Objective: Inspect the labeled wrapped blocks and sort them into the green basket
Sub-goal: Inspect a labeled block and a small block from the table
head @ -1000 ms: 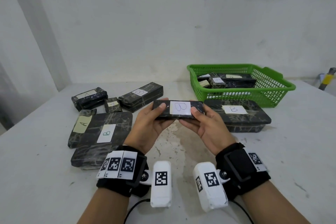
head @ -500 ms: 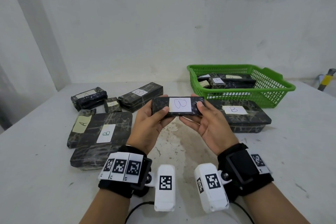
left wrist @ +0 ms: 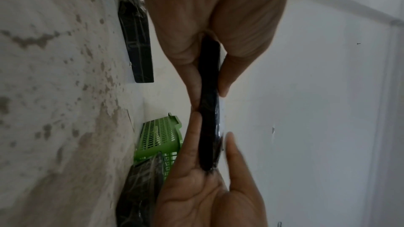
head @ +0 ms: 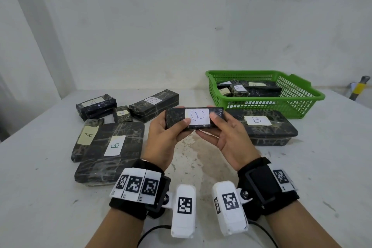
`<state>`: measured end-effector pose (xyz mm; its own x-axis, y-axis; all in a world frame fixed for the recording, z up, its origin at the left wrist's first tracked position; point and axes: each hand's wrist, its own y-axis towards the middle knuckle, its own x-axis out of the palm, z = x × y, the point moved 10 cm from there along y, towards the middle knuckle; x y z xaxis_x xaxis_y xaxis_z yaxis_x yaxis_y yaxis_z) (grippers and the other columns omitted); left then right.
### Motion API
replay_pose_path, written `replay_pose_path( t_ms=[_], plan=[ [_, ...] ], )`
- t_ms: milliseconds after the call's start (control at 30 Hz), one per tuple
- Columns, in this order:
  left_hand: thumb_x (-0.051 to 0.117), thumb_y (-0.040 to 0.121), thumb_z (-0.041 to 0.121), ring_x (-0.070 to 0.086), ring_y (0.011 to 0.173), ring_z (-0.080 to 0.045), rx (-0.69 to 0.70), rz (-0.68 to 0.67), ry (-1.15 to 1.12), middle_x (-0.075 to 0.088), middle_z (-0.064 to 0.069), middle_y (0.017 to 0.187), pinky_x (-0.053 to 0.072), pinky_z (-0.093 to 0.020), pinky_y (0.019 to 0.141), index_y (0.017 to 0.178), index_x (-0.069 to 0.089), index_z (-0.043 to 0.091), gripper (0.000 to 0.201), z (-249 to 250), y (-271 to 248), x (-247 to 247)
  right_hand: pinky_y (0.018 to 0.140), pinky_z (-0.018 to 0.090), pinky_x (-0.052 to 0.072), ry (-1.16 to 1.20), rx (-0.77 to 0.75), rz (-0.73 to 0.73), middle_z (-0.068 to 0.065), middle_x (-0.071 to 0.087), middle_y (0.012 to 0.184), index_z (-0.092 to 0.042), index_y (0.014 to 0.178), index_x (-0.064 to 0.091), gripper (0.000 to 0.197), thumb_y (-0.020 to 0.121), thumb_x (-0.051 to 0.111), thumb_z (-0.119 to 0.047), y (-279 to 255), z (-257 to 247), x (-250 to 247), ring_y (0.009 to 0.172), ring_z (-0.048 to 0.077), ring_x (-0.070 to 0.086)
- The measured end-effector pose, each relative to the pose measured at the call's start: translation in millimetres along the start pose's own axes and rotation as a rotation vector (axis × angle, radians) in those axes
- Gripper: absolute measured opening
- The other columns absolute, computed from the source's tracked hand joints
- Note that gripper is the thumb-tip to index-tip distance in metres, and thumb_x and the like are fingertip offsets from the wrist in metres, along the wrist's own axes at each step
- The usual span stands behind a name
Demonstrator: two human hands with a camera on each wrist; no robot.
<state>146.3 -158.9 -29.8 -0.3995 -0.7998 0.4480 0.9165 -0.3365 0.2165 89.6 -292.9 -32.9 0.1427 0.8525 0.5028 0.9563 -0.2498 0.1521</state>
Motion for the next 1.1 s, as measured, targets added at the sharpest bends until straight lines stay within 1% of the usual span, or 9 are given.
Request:
replay_pose_path(
  t_ms=[67,200,367,500,633,733,933,1033,1100],
  plan=[
    [0.058,0.088,-0.009,0.071,0.086,-0.021,-0.011,-0.002,0.007,0.070,-0.018,0.101,0.060,-0.028,0.078,0.119,0.058,-0.007,0.030,0.5,-0.5,1.1,0.079,0.030,0.060,-0.056,-0.013,0.003,0.014,0.072,0.111,-0.007,0.114,0.062,0.036,0.081,0.067,-0.021,-1.3,-1.5,0.0,0.095,0.022,0.071],
    [0.069,0.079,0.004,0.071,0.085,-0.020,-0.051,0.006,-0.008,0.069,-0.018,0.102,0.060,-0.027,0.075,0.116,0.060,-0.001,0.039,-2.3,-3.9,3.0,0.077,0.030,0.060,-0.148,-0.063,0.063,0.015,0.073,0.108,0.000,0.115,0.061,0.027,0.089,0.064,-0.002,-2.8,-2.4,-7.0,0.095,0.023,0.072],
    [0.066,0.085,-0.005,0.072,0.079,-0.021,-0.022,0.069,0.082,0.072,-0.017,0.095,0.060,-0.026,0.067,0.109,0.062,-0.002,0.024,-0.1,-4.5,-5.1,0.075,0.028,0.060,-0.117,-0.009,0.044,0.016,0.071,0.115,0.001,0.122,0.058,0.035,0.088,0.065,-0.002,-2.5,4.9,-3.5,0.098,0.024,0.071],
    [0.066,0.086,-0.003,0.072,0.080,-0.021,-0.018,0.042,0.091,0.073,-0.015,0.094,0.059,-0.026,0.067,0.109,0.063,-0.003,0.023,4.5,-4.2,-2.9,0.079,0.029,0.060,-0.082,0.018,-0.007,0.011,0.072,0.113,-0.006,0.119,0.060,0.045,0.078,0.072,-0.017,-4.8,4.9,3.5,0.095,0.021,0.071],
    [0.071,0.082,0.014,0.072,0.080,-0.020,-0.056,0.018,0.092,0.074,-0.010,0.090,0.061,-0.030,0.070,0.099,0.067,0.006,0.020,3.4,-7.8,2.7,0.076,0.030,0.060,-0.197,-0.009,0.068,0.017,0.071,0.114,-0.001,0.119,0.057,0.038,0.083,0.071,-0.001,-5.0,5.4,-5.6,0.096,0.025,0.072],
    [0.068,0.088,0.008,0.072,0.077,-0.021,-0.031,0.058,0.113,0.074,-0.011,0.086,0.061,-0.030,0.066,0.092,0.067,0.005,0.005,5.9,-8.3,-2.5,0.074,0.029,0.060,-0.214,0.004,0.074,0.019,0.070,0.113,0.003,0.117,0.056,0.037,0.083,0.071,0.001,-4.9,9.2,-6.0,0.094,0.024,0.072],
    [0.067,0.089,0.008,0.072,0.076,-0.017,-0.004,0.030,0.150,0.073,-0.009,0.084,0.060,-0.029,0.064,0.094,0.066,0.006,0.006,7.4,-8.5,3.0,0.079,0.032,0.060,-0.186,0.022,0.030,0.013,0.073,0.111,-0.001,0.117,0.061,0.057,0.068,0.076,-0.027,-4.6,4.8,-1.6,0.101,0.025,0.071],
    [0.070,0.081,0.024,0.072,0.084,-0.021,-0.035,-0.021,0.139,0.074,-0.014,0.094,0.061,-0.033,0.073,0.095,0.068,0.009,0.021,4.9,-8.8,8.3,0.079,0.033,0.060,-0.247,-0.023,0.070,0.014,0.073,0.109,0.000,0.116,0.065,0.056,0.069,0.077,-0.027,-3.7,0.8,-6.1,0.102,0.027,0.071],
    [0.069,0.084,0.018,0.072,0.085,-0.025,-0.032,-0.015,0.139,0.074,-0.017,0.095,0.062,-0.035,0.074,0.097,0.068,0.006,0.018,4.8,-8.6,7.5,0.078,0.034,0.060,-0.251,-0.037,0.079,0.014,0.074,0.108,0.001,0.115,0.065,0.052,0.071,0.076,-0.024,-4.3,0.5,-8.0,0.101,0.027,0.072]
  ],
)
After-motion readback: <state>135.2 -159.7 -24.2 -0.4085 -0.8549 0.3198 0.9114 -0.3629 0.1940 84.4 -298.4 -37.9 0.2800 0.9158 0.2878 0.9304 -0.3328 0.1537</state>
